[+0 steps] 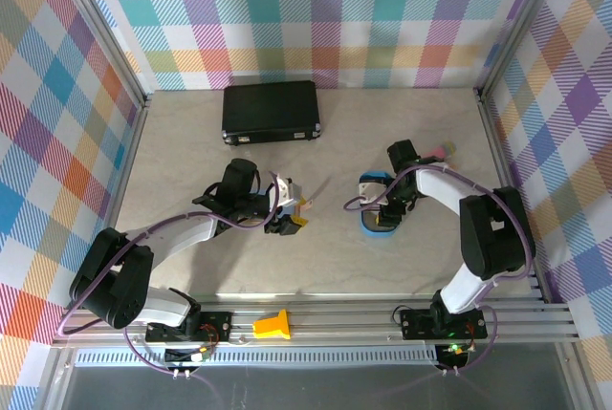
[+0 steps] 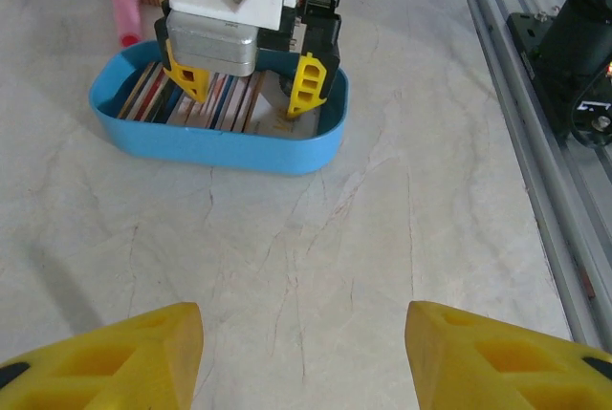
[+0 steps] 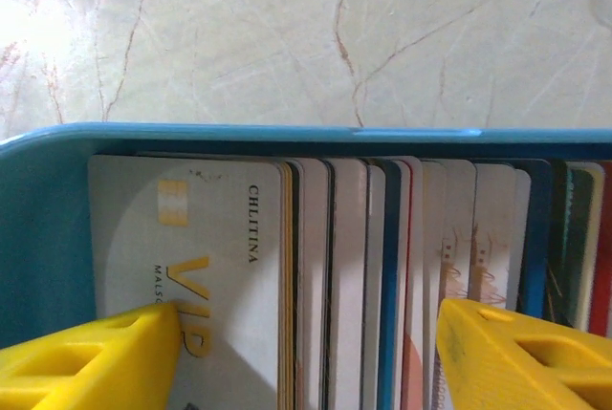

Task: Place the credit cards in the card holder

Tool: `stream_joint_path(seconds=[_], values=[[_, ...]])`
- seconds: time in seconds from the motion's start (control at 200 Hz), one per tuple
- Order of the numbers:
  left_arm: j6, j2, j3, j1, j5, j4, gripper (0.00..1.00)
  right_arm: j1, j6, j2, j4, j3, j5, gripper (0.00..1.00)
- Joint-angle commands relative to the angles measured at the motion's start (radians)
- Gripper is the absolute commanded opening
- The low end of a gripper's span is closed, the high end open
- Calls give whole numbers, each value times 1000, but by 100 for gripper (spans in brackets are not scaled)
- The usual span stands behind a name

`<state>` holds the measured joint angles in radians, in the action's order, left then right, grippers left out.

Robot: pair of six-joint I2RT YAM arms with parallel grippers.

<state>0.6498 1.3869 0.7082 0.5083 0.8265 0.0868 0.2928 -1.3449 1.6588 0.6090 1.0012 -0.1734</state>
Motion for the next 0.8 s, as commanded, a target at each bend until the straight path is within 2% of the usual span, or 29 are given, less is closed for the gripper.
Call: stream_joint_path(seconds=[0.0, 0.26, 0.495, 0.795], values=[[48, 18, 10, 16, 16, -20, 58, 8, -15, 14, 56, 20, -61, 69], [59, 24, 13, 16, 13, -33, 58, 15, -27, 3, 7, -23, -16, 60], [66, 37, 19, 19, 16, -40, 58, 16, -4, 16, -58, -42, 63, 45], [90, 19, 15, 29, -7, -68, 58, 16, 21, 23, -66, -9, 58, 27]])
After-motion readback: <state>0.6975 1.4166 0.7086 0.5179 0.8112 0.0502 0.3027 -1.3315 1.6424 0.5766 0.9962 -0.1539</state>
